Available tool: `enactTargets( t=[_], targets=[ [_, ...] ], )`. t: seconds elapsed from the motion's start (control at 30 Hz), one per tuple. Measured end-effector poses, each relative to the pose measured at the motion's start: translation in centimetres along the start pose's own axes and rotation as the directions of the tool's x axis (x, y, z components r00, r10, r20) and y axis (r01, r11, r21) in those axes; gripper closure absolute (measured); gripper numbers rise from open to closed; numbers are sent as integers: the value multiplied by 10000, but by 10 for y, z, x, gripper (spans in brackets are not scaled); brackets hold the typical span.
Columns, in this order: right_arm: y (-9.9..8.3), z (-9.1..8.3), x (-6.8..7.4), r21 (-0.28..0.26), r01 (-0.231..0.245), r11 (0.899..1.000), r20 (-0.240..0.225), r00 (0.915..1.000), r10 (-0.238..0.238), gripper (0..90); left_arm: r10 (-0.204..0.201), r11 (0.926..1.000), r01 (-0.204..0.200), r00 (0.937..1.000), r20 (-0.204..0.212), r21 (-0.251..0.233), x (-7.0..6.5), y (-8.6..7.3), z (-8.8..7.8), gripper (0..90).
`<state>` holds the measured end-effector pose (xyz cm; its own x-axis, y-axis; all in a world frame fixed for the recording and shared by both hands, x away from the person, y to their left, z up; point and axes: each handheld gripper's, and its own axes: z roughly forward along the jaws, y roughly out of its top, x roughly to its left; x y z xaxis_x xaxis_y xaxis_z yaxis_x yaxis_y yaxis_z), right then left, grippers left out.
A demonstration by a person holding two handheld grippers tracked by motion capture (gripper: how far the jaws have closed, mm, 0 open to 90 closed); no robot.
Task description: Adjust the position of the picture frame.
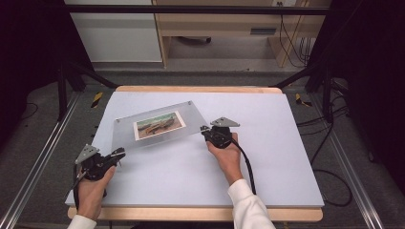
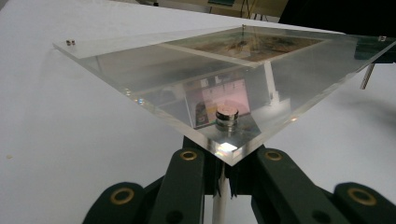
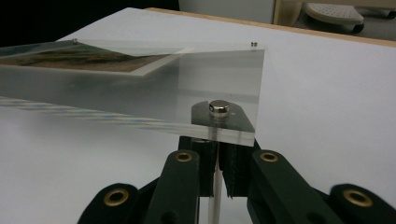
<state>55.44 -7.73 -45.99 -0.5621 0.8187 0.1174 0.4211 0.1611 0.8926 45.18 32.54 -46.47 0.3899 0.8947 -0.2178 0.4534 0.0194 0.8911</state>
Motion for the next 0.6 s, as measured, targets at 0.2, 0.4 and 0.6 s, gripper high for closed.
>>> enactTargets(
  t=[0.2, 0.4, 0.6],
  targets=[
    [0, -1, 1, 24, 14, 10000, -2, 10000, -14, 851, 27, 10000, -27, 10000, -72, 6, 0, 1, 0, 837],
    [5, -8, 4, -204, -2, 9998, -121, 9999, -1, 852, -23, 9998, 26, 9999, 125, -219, 1, 7, -6, 840],
    [9, -19, 6, -260, 56, 9996, -140, 9999, -60, 852, 37, 9991, -30, 9999, 166, -434, -5, 13, -12, 838]
  ],
)
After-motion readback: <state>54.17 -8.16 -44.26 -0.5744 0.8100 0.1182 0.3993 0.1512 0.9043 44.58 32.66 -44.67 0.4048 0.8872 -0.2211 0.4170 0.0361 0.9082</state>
